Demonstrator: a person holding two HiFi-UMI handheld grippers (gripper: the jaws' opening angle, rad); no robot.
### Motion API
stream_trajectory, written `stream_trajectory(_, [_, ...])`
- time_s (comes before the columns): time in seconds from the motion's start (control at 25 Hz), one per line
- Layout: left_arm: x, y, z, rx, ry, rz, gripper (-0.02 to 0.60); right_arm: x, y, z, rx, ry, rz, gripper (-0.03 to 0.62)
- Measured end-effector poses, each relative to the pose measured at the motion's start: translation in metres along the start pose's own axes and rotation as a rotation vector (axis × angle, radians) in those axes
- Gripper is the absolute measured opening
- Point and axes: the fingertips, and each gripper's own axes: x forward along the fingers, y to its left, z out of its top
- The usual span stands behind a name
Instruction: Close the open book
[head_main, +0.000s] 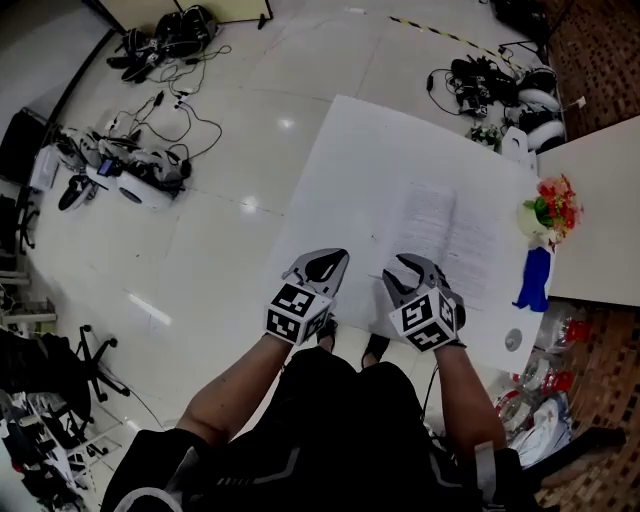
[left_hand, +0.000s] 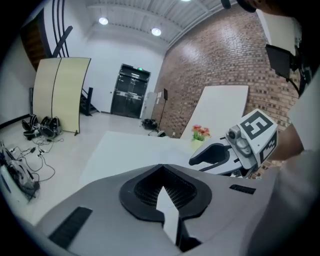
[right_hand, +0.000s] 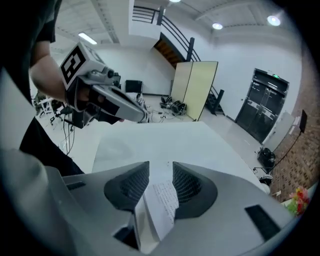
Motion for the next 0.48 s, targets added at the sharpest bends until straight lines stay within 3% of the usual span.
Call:
stream_trajectory(0.24, [0.021, 0.01, -0.046, -0.033, 0.094, -0.016, -0.005, 0.044, 0.027, -0.031, -0.135, 0.137, 0.078, 0.104])
stream_trajectory(0.48, [0.025, 0.008, -0.059, -0.03, 0.121, -0.039, -0.005, 0.067, 0.038, -0.05, -0.233, 0.218, 0.106, 0.104])
